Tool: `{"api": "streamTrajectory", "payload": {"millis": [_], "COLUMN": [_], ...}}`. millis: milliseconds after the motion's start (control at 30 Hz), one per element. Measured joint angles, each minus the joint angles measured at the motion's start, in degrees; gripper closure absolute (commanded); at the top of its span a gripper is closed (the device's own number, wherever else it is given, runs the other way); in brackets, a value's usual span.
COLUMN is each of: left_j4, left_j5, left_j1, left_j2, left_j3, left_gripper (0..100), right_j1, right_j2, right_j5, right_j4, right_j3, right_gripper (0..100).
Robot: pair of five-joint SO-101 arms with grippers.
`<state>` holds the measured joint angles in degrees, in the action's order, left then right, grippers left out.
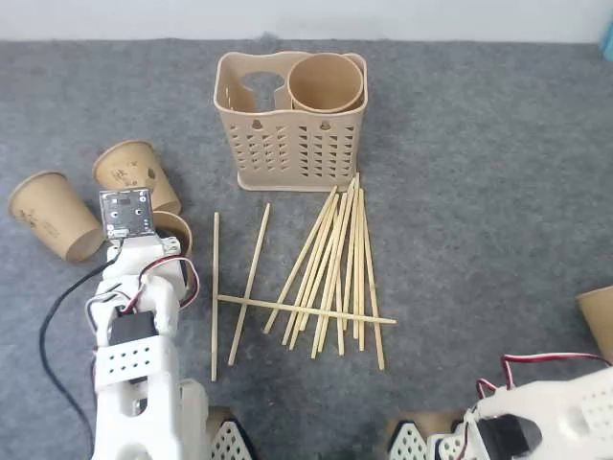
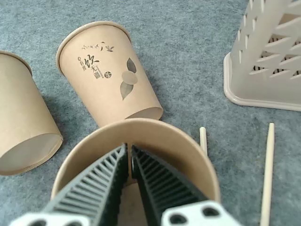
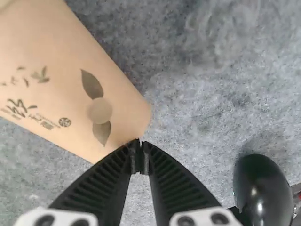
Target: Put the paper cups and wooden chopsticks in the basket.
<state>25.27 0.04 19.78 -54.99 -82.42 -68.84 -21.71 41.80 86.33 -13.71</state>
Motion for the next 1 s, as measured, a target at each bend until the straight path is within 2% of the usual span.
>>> {"api": "streamTrajectory", "payload": {"millis": [667, 1000], "left_j4": [0.0, 0.0], "left_j5": [0.0, 0.0], "left_j1": [0.0, 0.0], "left_j2": [0.0, 0.0], "left_j3": [0.0, 0.0], "left_gripper": [98, 98], "right_j1": [3.1, 1.3], "right_j2": [6.0, 0.0], "right_j5": [-2.7, -2.7], "right_j4": [3.4, -5.6], "right_j3": [0.8, 3.5], "right_gripper": [99.1, 99.1]}}
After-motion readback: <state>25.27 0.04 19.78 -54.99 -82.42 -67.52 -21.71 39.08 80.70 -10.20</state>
